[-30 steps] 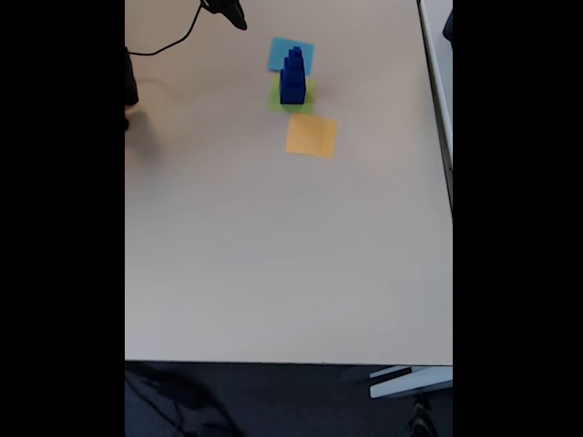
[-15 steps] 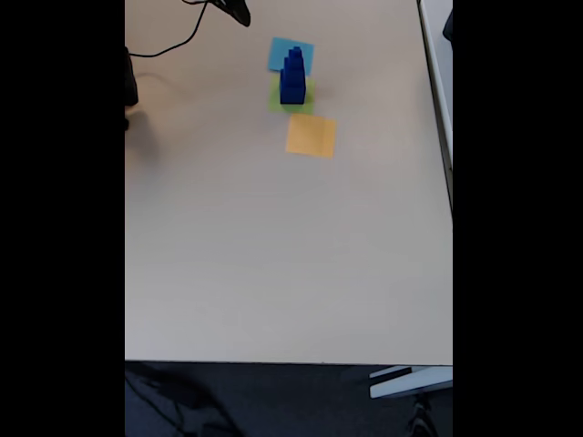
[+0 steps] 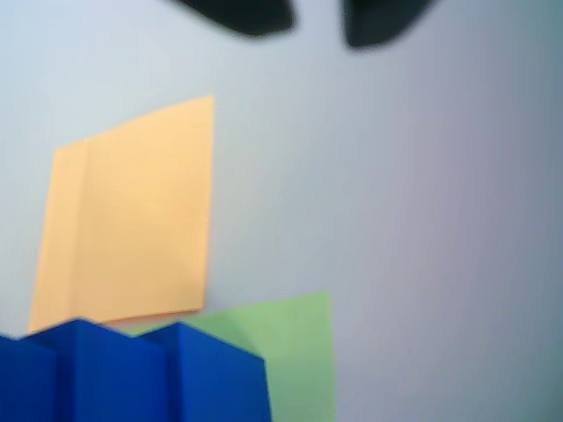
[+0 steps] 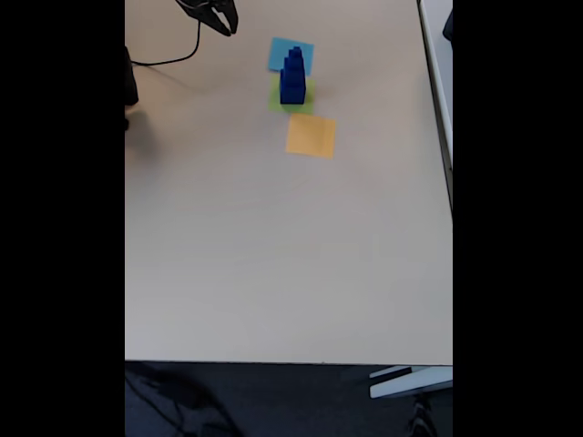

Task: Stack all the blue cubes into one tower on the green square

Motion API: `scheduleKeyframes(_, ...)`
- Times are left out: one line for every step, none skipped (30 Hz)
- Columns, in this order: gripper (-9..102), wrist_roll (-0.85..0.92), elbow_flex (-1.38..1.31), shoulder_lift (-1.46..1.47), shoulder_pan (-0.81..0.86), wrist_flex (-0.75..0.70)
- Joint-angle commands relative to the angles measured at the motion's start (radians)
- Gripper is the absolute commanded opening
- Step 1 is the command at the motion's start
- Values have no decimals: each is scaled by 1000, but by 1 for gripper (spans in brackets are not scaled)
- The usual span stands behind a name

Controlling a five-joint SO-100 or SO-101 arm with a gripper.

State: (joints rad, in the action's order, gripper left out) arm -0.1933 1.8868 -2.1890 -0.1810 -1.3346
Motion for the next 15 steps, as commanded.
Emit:
scheduleKeyframes(0,81,55,-95,55,21)
scheduleKeyframes(0,98,86,-115,67,26)
scheduleKeyframes(0,98,124,-140,81,43)
scheduleKeyframes(0,106,164,-166,94,69)
scheduleKeyframes(0,120,207,-193,103,98)
scheduleKeyframes(0,137,253,-222,106,129)
scheduleKeyframes(0,152,304,-255,107,160)
scheduleKeyframes(0,156,348,-281,109,183)
scheduleKeyframes(0,156,388,-307,109,199)
scheduleKeyframes(0,158,430,-333,109,221)
scheduleKeyframes(0,167,472,-360,110,244)
scheduleKeyframes(0,176,511,-387,114,264)
scheduleKeyframes(0,183,546,-411,117,279)
scheduleKeyframes(0,184,583,-439,118,293)
scheduleKeyframes(0,184,620,-466,121,308)
